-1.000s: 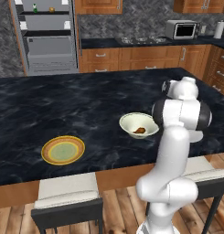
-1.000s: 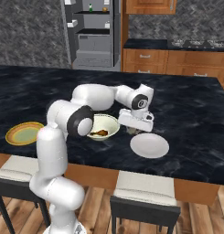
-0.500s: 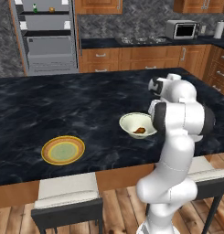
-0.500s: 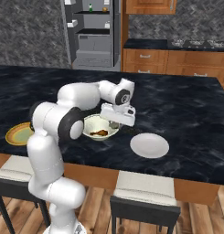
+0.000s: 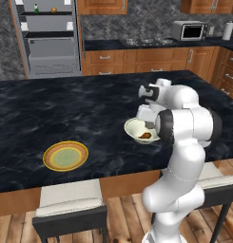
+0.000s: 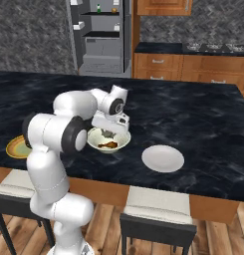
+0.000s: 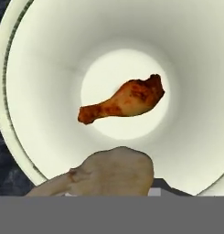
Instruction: Pick the chicken drumstick and garlic from their plates and place them in the bowl. Then put the bowl in the fridge.
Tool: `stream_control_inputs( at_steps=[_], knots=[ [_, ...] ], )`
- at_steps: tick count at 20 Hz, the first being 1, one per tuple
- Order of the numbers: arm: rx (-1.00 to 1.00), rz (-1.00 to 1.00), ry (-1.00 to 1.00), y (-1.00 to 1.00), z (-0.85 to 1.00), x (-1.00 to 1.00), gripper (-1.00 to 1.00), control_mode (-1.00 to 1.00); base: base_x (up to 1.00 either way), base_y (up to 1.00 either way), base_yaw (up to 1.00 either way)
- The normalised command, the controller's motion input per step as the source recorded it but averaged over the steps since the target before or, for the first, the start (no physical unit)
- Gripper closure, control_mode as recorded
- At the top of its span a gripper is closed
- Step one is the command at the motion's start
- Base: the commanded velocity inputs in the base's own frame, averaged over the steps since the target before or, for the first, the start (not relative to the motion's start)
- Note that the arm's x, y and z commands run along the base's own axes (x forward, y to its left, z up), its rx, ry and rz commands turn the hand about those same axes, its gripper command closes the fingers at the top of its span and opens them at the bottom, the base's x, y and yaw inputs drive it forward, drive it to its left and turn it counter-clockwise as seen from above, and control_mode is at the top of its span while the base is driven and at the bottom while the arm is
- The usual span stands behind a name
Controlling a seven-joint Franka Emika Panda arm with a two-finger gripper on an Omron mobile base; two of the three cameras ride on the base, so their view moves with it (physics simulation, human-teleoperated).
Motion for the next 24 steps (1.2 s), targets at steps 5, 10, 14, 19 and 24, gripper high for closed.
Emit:
stream_control_inputs(
  at_steps=[5, 10, 14, 19, 24],
  knots=[
    [-0.08, -0.09, 0.03, 0.45, -0.23, 0.36, 1.0, -1.0, 0.0, 0.0, 0.0],
    [-0.12, -0.11, 0.05, 0.18, -0.33, 0.34, 1.0, -1.0, 0.0, 0.0, 0.0],
    [-0.05, -0.14, 0.03, 0.06, -0.31, 0.29, 1.0, -1.0, 0.0, 0.0, 0.0],
    [-0.01, -0.1, 0.11, -0.01, -0.24, 0.26, 1.0, -1.0, 0.0, 0.0, 0.0],
    [0.0, -0.05, 0.2, -0.03, -0.11, 0.24, -1.0, -1.0, 0.0, 0.0, 0.0]
  ],
)
